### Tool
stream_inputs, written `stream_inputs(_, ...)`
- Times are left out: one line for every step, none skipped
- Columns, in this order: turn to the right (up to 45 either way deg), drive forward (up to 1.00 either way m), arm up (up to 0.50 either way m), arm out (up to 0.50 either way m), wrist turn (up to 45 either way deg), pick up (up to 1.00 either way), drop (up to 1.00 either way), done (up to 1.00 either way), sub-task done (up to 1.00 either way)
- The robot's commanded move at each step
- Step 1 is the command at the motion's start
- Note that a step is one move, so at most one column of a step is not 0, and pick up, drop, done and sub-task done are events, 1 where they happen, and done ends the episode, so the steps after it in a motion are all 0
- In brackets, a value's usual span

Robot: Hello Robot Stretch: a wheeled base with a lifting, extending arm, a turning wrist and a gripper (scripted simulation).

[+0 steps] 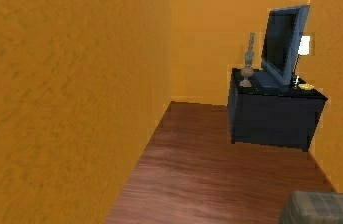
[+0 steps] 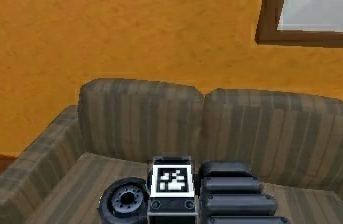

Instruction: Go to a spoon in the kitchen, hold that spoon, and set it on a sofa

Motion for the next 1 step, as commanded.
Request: stream_inputs(0.0, 0.0, 0.0, 0.28, 0.0, 0.0, 0.0, 0.0, 0.0)
